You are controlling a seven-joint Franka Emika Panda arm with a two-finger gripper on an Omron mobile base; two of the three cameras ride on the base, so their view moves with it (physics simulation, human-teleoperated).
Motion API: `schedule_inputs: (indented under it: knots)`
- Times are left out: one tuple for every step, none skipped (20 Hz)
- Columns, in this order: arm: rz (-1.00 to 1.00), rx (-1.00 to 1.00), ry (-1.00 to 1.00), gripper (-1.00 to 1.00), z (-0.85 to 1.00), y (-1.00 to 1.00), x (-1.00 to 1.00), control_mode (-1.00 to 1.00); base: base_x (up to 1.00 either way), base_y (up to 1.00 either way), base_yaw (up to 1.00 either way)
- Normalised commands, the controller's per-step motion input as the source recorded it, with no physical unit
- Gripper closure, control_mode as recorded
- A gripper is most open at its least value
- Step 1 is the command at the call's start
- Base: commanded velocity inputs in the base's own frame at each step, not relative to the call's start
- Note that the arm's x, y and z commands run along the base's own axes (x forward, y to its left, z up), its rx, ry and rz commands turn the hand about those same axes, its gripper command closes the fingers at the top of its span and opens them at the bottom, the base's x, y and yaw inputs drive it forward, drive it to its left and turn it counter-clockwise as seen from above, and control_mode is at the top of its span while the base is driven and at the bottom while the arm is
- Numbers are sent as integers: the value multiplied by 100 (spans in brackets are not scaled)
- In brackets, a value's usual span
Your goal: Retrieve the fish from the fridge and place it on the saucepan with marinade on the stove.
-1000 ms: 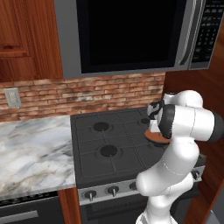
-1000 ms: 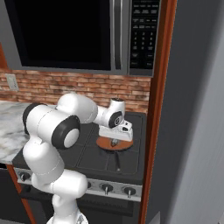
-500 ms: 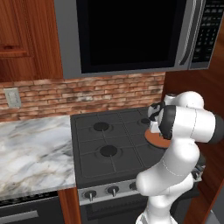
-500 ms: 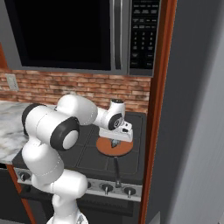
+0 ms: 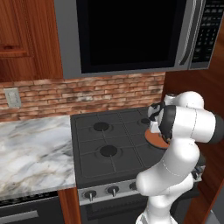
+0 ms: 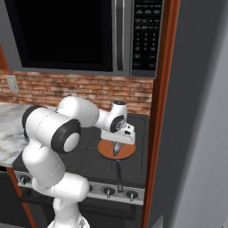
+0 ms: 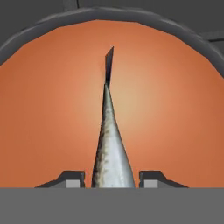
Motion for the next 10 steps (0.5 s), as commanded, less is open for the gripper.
schedule_inputs:
  knots:
    - [0,0,0,-100,0,0,0,-100,0,0,0]
    - [0,0,0,-100,0,0,0,-100,0,0,0]
    - [0,0,0,-100,0,0,0,-100,0,0,0]
    - [0,0,0,-100,0,0,0,-100,0,0,0]
    - [0,0,0,-100,0,0,0,-100,0,0,0]
    - [0,0,0,-100,0,0,0,-100,0,0,0]
    - [0,0,0,-100,0,0,0,-100,0,0,0]
    - [0,0,0,-100,0,0,0,-100,0,0,0]
    - [0,0,0,-100,0,0,-6,-100,0,0,0]
    - [0,0,-2,-100,0,0,-11,-100,0,0,0]
